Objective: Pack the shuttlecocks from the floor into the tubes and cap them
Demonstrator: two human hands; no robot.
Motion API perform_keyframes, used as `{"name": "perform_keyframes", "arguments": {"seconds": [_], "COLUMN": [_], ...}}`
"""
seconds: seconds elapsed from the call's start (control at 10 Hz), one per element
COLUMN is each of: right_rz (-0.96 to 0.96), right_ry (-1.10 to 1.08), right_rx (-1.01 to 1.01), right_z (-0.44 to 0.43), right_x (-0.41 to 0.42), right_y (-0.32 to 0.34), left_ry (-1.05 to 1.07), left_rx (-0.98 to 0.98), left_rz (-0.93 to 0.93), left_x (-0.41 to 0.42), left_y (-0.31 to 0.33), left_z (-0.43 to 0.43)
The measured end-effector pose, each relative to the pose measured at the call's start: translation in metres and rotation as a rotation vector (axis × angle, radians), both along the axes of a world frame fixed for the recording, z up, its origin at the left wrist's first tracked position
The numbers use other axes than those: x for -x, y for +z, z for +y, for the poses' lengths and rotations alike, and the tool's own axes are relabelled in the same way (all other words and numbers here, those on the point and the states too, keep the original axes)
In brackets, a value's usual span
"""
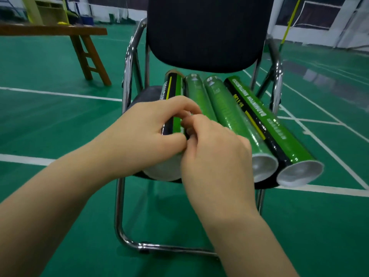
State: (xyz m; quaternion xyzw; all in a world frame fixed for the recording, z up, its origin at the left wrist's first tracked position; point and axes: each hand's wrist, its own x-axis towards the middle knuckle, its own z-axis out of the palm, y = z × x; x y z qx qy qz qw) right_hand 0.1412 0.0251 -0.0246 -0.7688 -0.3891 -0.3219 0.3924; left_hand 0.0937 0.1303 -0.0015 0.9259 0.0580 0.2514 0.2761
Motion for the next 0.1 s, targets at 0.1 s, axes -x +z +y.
{"name": "perform_keyframes", "arguments": {"seconds": [0.1], "right_rz": [0.155], "right_ry": [0.062], "right_rx": [0.108], "right_z": [-0.0087], "right_x": [-0.0093], "right_y": [0.0324], "left_ry": [0.031], "left_rx": [0.019], "left_rz": [-0.056], "left_x": [-0.0051], "left_y": [0.0295], "left_z": [-0.0042]}}
